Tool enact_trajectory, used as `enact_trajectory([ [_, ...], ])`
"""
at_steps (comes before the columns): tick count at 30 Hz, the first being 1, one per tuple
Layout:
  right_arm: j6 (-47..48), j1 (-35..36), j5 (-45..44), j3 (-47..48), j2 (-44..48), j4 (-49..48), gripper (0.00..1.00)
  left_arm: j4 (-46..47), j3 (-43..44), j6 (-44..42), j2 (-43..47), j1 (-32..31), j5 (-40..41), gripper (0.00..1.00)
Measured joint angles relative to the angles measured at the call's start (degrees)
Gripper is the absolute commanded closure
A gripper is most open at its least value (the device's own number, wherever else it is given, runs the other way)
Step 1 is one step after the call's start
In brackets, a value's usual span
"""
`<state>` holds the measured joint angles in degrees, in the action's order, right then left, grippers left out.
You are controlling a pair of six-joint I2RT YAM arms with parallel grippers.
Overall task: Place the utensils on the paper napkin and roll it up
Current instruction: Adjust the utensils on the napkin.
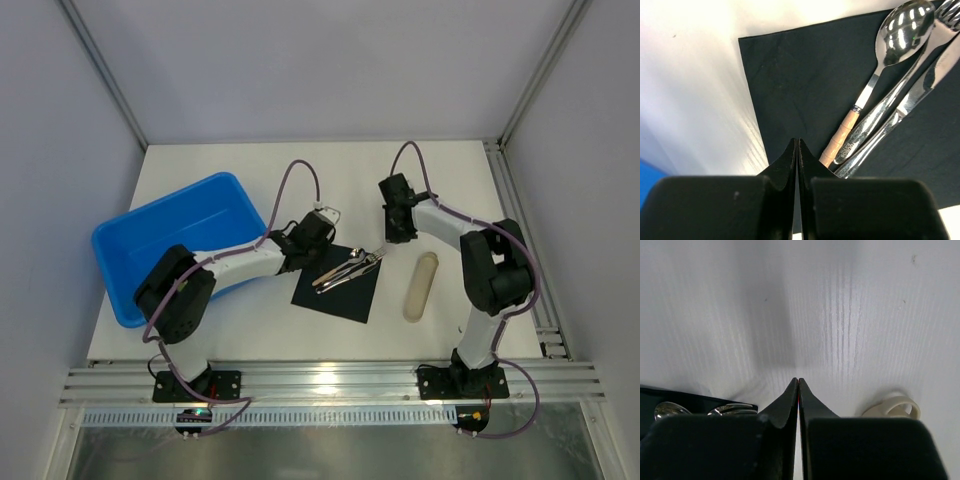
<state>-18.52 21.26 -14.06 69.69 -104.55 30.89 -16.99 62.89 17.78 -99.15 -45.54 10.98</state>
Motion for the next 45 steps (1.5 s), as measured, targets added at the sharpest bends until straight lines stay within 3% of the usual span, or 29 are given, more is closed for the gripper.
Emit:
enact_trajectory([
  [30, 2.2, 4.0, 6.1, -0.1, -2.6, -3.1, 0.96, 2.3, 1.4, -0.2, -5.4, 0.0, -1.4, 1.0],
  [43, 2.0, 4.5, 4.2, -0.6, -1.9, -3.0, 0.96, 2.3, 1.4, 0.3, -4.9, 0.0, 0.0, 1.0],
  [45, 1.6, 4.5, 2.3, -1.4, 0.0, -2.5, 0.96, 1.7, 1.4, 1.0, -3.3, 0.0, 1.6, 0.89],
])
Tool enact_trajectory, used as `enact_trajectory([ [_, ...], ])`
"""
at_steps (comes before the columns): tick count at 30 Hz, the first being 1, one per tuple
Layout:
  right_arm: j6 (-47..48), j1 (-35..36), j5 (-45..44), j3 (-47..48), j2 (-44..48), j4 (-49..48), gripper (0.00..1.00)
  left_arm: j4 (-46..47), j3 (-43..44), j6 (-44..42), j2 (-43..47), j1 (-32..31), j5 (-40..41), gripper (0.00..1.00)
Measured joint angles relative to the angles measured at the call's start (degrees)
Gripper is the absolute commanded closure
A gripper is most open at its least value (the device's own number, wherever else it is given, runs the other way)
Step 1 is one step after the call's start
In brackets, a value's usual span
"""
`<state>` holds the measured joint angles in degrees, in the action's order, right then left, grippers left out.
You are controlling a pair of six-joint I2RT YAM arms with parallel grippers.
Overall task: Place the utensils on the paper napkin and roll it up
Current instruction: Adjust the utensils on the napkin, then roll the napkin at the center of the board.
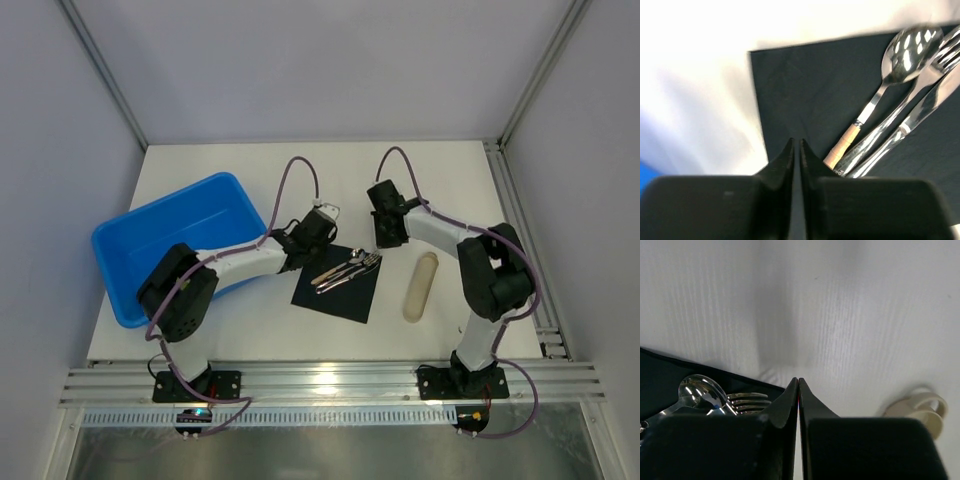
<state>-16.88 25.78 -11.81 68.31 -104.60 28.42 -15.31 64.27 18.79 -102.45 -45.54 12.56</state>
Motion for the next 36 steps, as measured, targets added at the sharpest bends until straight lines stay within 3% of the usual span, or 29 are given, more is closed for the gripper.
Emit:
enact_trajectory([
  [7, -1.5, 0.9, -5.5, -0.5, 10.8, 3.1, 0.9, -4.9, -1.0, 6.0, 12.0, 0.0, 4.5, 0.71],
  [11, -2.3, 3.8, -4.7, -2.9, 17.4, 3.3, 0.89, -8.6, -4.7, 12.4, 20.1, 0.0, 2.2, 0.7],
  [18, -3.9, 7.9, 1.5, -9.2, 24.1, 2.9, 0.88, -12.5, -14.2, 27.5, 25.8, -0.3, -2.6, 0.68],
  [25, -4.3, 9.6, 4.7, -12.8, 27.5, 1.9, 0.88, -13.7, -17.3, 38.4, 25.0, -3.7, 0.0, 0.64],
  [36, -4.3, 10.7, 6.6, -13.6, 29.1, 1.1, 0.88, -15.9, -18.7, 51.5, 20.2, -8.5, 12.0, 0.58],
])
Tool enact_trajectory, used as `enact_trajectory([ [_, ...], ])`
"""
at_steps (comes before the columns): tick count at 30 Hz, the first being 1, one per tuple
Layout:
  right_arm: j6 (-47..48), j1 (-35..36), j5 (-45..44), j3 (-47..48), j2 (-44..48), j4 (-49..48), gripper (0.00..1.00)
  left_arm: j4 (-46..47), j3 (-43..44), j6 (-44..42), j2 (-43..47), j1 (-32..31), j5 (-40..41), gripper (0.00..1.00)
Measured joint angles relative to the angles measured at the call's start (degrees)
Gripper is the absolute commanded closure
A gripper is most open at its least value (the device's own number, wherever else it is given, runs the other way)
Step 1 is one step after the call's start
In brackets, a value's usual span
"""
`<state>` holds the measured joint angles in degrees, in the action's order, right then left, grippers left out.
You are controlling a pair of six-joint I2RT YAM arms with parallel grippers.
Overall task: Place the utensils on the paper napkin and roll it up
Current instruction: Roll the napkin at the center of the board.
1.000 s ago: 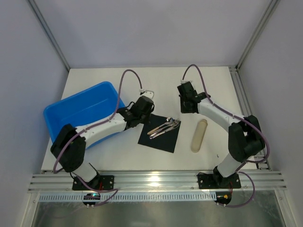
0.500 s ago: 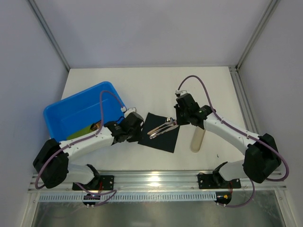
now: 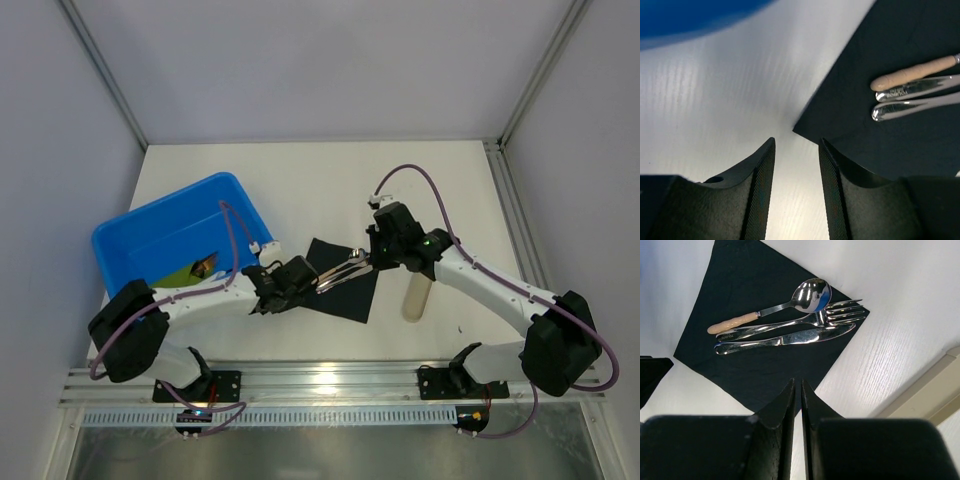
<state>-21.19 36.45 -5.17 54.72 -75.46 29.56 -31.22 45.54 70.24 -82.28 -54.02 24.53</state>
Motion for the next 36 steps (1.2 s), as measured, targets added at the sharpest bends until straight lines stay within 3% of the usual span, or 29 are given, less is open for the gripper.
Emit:
enact_trajectory([
  [17, 0.0, 0.2, 0.0, -0.4, 0.1, -0.1, 0.89, -3.3, 2.4, 7.6, -6.9, 0.1, 4.2, 0.58],
  [22, 0.0, 0.2, 0.0, -0.4, 0.1, -0.2, 0.89, -1.6, 2.4, 7.8, -7.5, 0.1, 4.3, 0.64],
  [36, 0.0, 0.2, 0.0, -0.4, 0.1, -0.2, 0.89, 2.6, 2.9, 9.2, -9.2, 0.2, 5.3, 1.0],
])
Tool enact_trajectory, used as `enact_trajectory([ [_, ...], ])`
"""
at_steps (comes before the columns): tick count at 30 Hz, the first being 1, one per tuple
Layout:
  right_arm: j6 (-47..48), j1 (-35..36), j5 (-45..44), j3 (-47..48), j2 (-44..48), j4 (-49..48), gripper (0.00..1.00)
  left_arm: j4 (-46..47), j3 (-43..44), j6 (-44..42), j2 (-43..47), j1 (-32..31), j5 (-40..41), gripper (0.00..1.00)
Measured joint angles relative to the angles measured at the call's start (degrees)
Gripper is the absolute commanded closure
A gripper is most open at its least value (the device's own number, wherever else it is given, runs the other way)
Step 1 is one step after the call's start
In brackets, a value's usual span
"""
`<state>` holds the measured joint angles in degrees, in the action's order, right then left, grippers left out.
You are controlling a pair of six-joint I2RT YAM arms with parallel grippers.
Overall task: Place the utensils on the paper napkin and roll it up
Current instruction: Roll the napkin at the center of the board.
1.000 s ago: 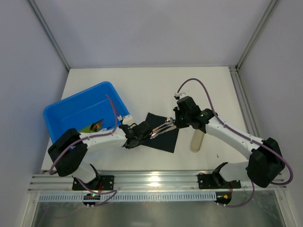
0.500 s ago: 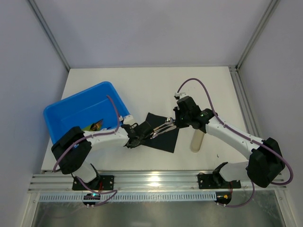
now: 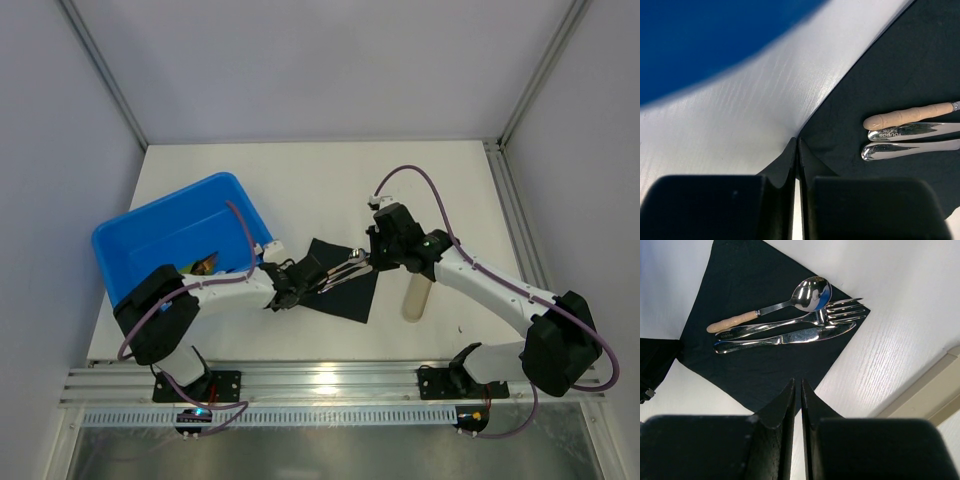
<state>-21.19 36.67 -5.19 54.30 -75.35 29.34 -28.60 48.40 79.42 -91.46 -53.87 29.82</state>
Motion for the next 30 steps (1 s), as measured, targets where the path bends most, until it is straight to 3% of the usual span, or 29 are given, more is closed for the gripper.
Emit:
enact_trajectory([
  [7, -0.2, 0.3, 1.0, 0.0, 0.0, -0.4, 0.89, -0.7, 0.0, -1.2, 0.2, 0.0, 0.6, 1.0],
  [30, -3.9, 0.7, 13.4, -0.3, -5.6, -6.3, 0.9, 4.3, 4.5, -18.1, 2.6, 0.0, -2.5, 1.0],
])
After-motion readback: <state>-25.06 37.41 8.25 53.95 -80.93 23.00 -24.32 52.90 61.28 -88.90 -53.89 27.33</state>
